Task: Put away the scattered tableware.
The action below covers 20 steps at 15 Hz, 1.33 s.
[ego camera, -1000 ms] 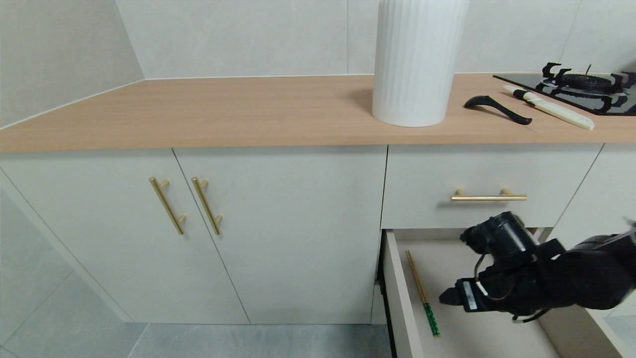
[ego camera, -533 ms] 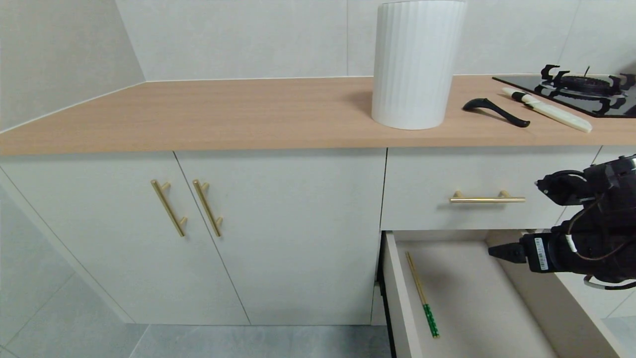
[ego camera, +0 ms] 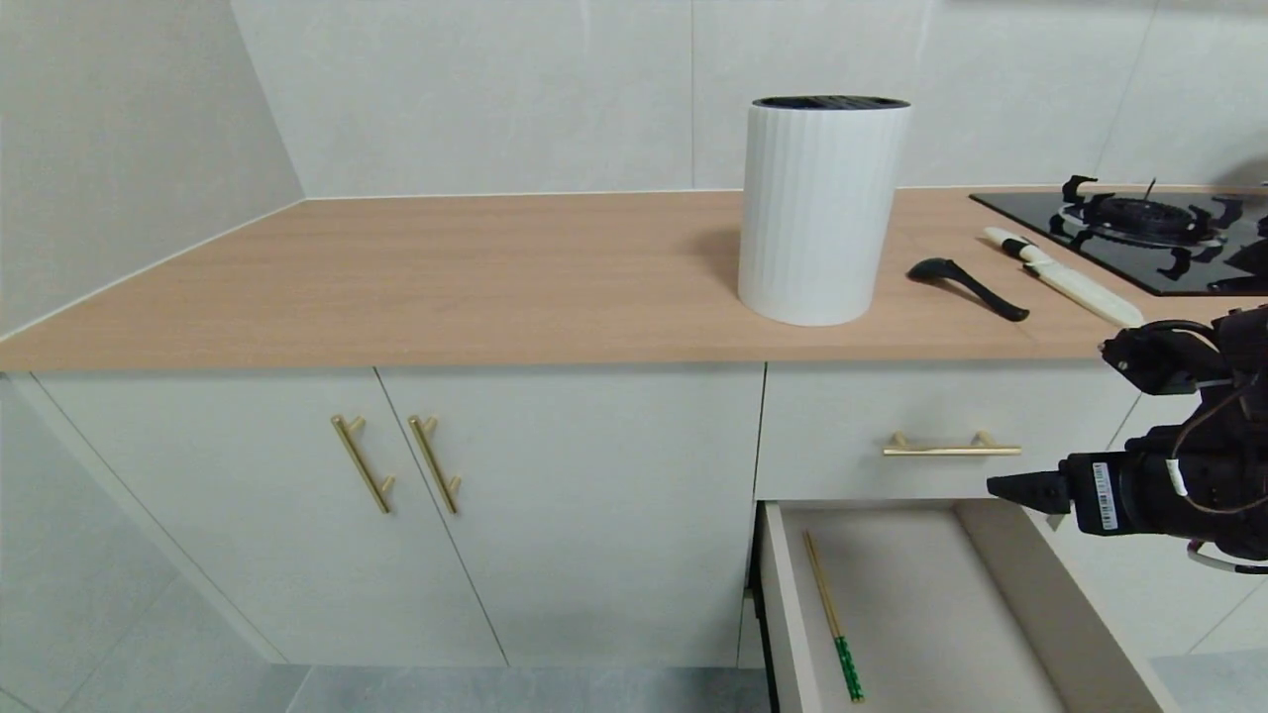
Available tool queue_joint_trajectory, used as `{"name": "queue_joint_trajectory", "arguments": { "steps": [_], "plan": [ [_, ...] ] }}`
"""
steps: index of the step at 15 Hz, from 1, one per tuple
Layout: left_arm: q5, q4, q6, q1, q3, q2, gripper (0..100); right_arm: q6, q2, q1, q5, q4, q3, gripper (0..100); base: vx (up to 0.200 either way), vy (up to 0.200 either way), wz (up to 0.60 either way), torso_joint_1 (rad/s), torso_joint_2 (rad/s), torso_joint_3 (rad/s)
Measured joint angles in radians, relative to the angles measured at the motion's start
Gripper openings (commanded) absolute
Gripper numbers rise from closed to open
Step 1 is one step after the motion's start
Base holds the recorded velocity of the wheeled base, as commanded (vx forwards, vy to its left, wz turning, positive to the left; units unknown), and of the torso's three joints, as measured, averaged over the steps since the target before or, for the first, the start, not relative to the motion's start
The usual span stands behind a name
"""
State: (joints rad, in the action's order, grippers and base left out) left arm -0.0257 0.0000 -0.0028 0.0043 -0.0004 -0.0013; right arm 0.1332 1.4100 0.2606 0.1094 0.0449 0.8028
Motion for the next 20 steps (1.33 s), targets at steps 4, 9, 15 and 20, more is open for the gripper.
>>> {"name": "queue_joint_trajectory", "arguments": {
  "steps": [4, 9, 15, 20],
  "plan": [
    [0.000, 0.000, 0.000, 0.000, 0.000, 0.000, 100, -0.001, -0.002, 0.000, 0.000, 0.000, -0.001, 100, 0.000, 0.000, 0.00, 0.178, -0.47, -0.297],
    [0.000, 0.000, 0.000, 0.000, 0.000, 0.000, 100, -0.011, 0.000, 0.001, 0.000, -0.003, -0.005, 100, 0.000, 0.000, 0.00, 0.205, -0.48, -0.290],
    [0.000, 0.000, 0.000, 0.000, 0.000, 0.000, 100, -0.021, 0.003, 0.001, 0.000, -0.008, -0.014, 100, 0.000, 0.000, 0.00, 0.160, -0.38, -0.216],
    [0.000, 0.000, 0.000, 0.000, 0.000, 0.000, 100, -0.044, 0.036, -0.019, -0.013, -0.023, 0.017, 100, 0.000, 0.000, 0.00, 0.009, -0.01, -0.007]
  ]
}}
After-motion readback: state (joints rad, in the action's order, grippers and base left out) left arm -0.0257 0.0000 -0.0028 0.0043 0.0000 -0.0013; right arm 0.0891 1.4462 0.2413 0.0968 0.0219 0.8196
